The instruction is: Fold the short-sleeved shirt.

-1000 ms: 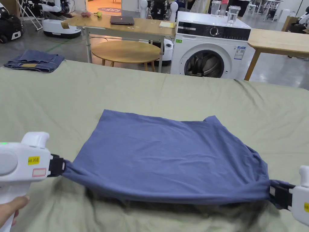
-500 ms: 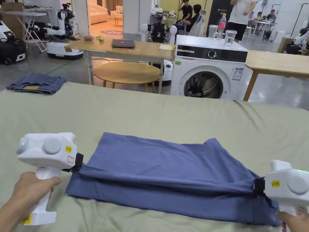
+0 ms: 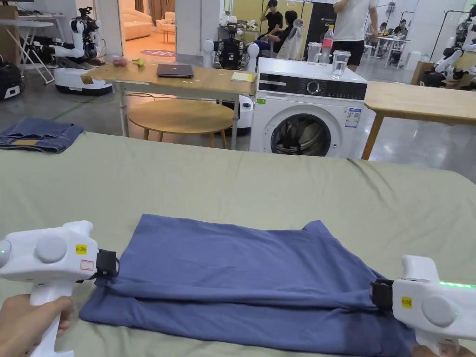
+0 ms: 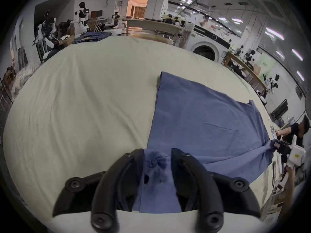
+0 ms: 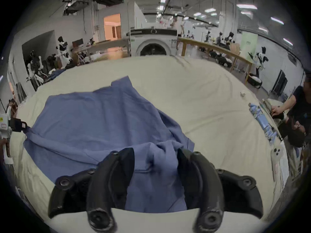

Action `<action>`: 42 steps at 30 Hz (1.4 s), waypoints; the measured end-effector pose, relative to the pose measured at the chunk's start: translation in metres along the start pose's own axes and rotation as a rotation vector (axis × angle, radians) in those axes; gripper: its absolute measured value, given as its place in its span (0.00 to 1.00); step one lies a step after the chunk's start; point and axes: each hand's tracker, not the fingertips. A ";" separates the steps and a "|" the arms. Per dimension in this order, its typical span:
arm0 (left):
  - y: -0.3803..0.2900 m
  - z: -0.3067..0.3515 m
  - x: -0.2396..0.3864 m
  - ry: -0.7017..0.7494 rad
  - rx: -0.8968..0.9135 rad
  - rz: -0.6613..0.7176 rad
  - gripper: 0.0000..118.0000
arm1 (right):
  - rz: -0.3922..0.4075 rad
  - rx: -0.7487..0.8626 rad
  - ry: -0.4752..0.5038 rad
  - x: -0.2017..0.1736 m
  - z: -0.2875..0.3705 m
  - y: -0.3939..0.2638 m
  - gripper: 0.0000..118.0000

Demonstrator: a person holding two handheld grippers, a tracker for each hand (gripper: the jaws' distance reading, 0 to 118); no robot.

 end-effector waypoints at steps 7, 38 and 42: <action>-0.040 0.054 0.021 -0.019 0.223 -0.107 0.35 | -0.048 0.184 0.031 -0.025 0.059 -0.022 0.40; -0.032 -0.039 0.001 0.147 -0.295 -0.107 0.50 | 0.010 0.175 0.032 -0.038 0.093 -0.063 0.00; -0.043 -0.033 0.015 0.171 -0.267 -0.150 0.45 | 0.004 0.150 0.018 -0.028 0.090 -0.068 0.00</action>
